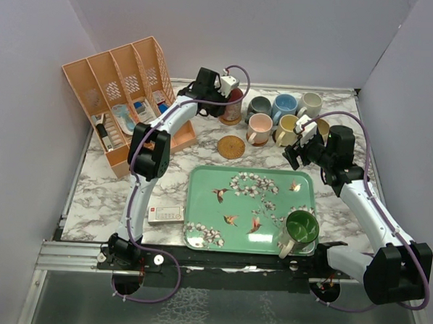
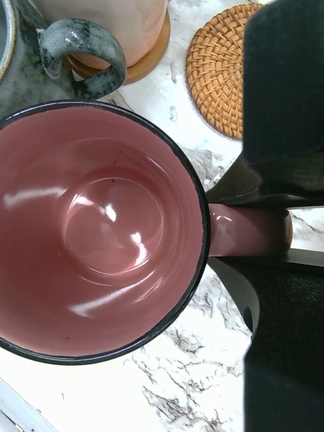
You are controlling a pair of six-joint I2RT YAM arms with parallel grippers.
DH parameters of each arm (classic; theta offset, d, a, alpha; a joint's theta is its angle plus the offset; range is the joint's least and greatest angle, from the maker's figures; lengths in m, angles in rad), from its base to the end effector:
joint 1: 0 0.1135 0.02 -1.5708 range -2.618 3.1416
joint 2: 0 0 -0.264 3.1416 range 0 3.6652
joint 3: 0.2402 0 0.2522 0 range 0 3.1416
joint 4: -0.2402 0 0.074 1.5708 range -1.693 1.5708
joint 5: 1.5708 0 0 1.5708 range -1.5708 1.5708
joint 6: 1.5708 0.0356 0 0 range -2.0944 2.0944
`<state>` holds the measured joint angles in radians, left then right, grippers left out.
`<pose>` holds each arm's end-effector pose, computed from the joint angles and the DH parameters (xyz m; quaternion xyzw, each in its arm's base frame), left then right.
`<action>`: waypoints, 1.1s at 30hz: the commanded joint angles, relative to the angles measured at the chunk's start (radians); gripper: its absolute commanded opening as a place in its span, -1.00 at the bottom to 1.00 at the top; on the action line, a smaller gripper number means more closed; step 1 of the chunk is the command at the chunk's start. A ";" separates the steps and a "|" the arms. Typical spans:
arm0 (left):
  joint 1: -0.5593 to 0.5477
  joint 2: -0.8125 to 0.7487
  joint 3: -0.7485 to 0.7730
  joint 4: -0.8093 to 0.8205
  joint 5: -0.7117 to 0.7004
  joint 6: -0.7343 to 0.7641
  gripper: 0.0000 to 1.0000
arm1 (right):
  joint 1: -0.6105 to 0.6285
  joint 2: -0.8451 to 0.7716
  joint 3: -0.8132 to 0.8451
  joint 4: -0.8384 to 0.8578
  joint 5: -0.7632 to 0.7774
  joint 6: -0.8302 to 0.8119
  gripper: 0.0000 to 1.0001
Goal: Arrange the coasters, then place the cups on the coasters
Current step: Place the cup on the coaster.
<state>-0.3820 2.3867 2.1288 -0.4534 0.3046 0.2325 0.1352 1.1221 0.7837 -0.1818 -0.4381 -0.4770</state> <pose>0.5029 -0.2135 0.2195 0.3320 0.8373 -0.1683 0.4004 0.2443 0.0485 0.2738 -0.3584 0.7724 0.1020 0.5143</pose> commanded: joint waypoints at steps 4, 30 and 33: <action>-0.022 -0.109 -0.052 0.064 -0.024 -0.023 -0.79 | -0.005 -0.018 -0.004 0.000 0.013 -0.011 0.50; -0.041 -0.157 -0.109 0.074 -0.073 -0.056 -0.35 | -0.005 -0.022 -0.006 0.000 0.015 -0.015 0.50; -0.041 -0.161 -0.114 0.075 -0.070 -0.058 -0.28 | -0.005 -0.020 -0.005 0.000 0.015 -0.015 0.50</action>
<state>-0.4168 2.3013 2.0182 -0.4156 0.2379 0.1886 0.1352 1.1217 0.7837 -0.1818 -0.4381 -0.4774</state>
